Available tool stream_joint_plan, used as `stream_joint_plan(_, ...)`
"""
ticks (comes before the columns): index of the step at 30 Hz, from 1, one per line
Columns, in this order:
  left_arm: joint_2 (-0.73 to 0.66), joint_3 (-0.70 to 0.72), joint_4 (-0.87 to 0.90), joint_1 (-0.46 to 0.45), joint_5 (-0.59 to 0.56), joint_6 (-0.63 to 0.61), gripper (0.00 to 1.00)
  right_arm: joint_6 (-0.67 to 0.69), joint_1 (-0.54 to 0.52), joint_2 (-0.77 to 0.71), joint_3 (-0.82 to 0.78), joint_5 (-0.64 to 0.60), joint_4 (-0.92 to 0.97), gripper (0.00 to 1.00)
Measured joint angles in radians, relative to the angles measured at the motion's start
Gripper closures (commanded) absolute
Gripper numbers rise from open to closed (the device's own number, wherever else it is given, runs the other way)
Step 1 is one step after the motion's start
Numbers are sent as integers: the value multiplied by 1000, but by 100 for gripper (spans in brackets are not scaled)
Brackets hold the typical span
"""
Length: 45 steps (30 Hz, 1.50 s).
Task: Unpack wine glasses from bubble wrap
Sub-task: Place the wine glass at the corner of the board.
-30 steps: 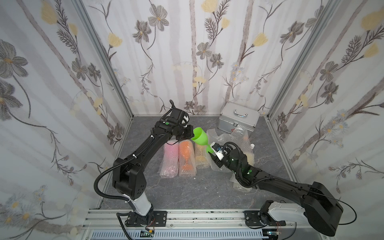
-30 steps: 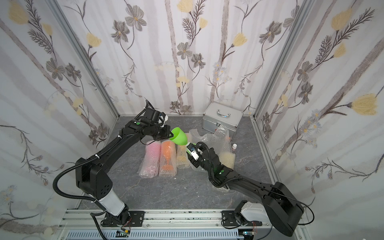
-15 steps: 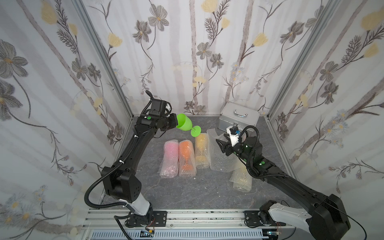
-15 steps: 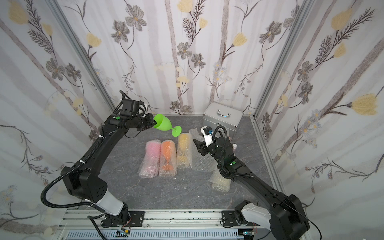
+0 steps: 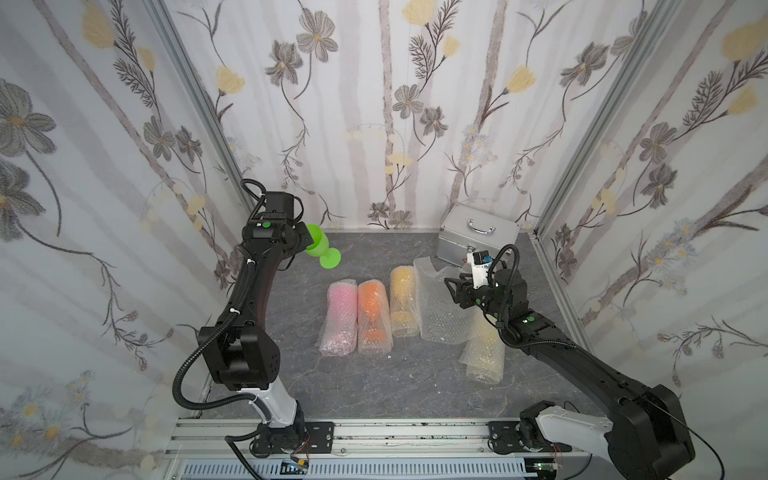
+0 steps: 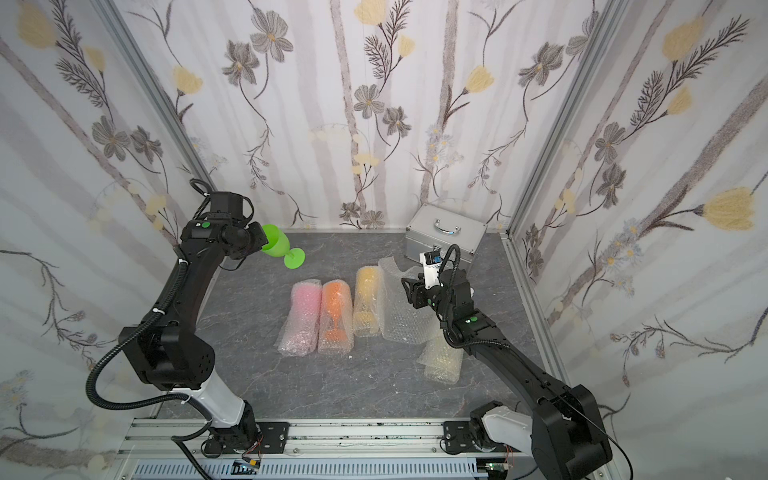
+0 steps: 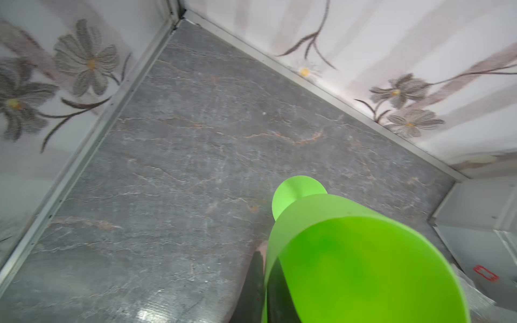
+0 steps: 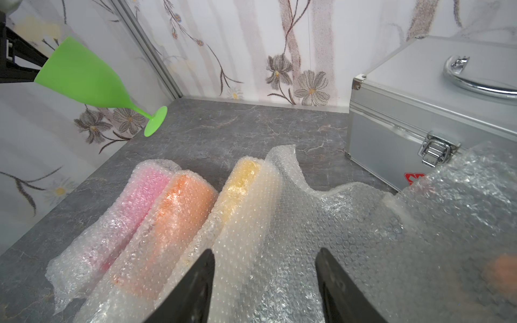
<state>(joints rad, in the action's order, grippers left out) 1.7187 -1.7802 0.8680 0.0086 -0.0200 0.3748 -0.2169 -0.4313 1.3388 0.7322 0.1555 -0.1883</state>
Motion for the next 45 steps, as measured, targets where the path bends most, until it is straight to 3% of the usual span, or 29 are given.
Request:
stream_joint_plan(8,161,-75,6,140,-105,-3,100,-26,28,15,0,3,10,42)
stream_joint_plan(24,544,-525,131,212,-166,-2,100,-59,50,34,-11,8,31,42)
stream_joint_plan(29,609,-594,196,220,-163,-2,100,-59,52,34,-13,8,34,42)
stream_joint_plan(33,630,-620,213,226,-163,-2,87,-60,53,26,-27,8,34,42)
stream_joint_plan(39,642,-624,238,229,-159,-1,59,-60,53,16,-44,8,34,42)
stream_joint_plan(45,631,-668,245,229,-159,0,47,-67,53,15,-44,8,34,42)
